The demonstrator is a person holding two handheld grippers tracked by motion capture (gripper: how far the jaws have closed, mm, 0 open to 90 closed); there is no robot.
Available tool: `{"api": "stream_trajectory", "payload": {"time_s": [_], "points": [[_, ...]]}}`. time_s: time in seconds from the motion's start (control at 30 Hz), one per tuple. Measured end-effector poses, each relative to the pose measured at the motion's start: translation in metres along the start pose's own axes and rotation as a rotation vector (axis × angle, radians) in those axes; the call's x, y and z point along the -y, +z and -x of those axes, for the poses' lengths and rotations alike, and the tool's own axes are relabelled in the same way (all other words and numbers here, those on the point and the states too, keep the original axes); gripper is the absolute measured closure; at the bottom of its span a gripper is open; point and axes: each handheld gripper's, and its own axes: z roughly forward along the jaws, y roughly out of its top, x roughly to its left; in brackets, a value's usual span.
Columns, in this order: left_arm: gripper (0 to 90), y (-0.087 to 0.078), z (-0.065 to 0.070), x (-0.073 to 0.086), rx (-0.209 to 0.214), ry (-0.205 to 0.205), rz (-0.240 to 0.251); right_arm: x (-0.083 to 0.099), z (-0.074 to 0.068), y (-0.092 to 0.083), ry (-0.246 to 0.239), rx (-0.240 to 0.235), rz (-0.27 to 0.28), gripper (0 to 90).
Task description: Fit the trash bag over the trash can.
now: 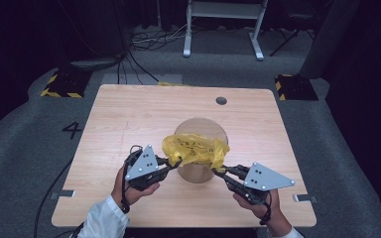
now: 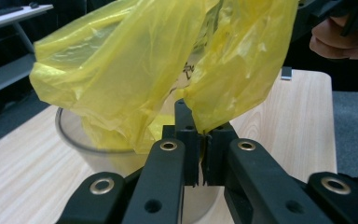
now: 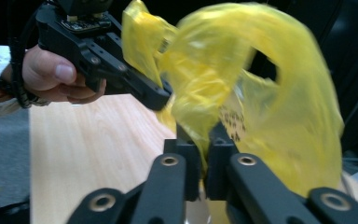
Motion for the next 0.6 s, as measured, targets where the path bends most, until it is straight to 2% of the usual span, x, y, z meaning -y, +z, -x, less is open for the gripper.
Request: {"api": "stream_trajectory", "payload": {"time_s": [0.07,0.1,0.13,0.17,0.2,0.3,0.47,0.6], "points": [[86.9,-0.004,-0.001,0.007,0.007,-0.023,-0.004,0.005,0.003,-0.007,0.039,-0.029,0.013,89.5],[86.9,-0.004,-0.001,0.007,0.007,-0.023,-0.004,0.005,0.003,-0.007,0.039,-0.029,0.013,89.5],[87.1,-0.008,-0.003,0.014,0.018,-0.043,-0.003,0.012,0.005,-0.016,0.072,-0.033,0.013,89.7],[87.1,-0.008,-0.003,0.014,0.018,-0.043,-0.003,0.012,0.005,-0.016,0.072,-0.033,0.013,89.7],[87.1,-0.012,-0.005,0.020,0.021,-0.060,-0.004,0.019,0.007,-0.022,0.117,-0.050,0.009,89.8],[87.1,-0.013,-0.006,0.029,0.022,-0.072,-0.028,0.032,0.012,-0.025,0.165,-0.037,-0.017,89.9],[87.2,-0.010,-0.010,0.041,0.026,-0.097,-0.058,0.055,0.028,-0.027,0.282,-0.008,-0.048,90.0],[84.2,-0.004,-0.010,0.046,0.007,-0.088,-0.079,0.067,0.035,-0.024,0.319,0.018,-0.071,90.0]]}}
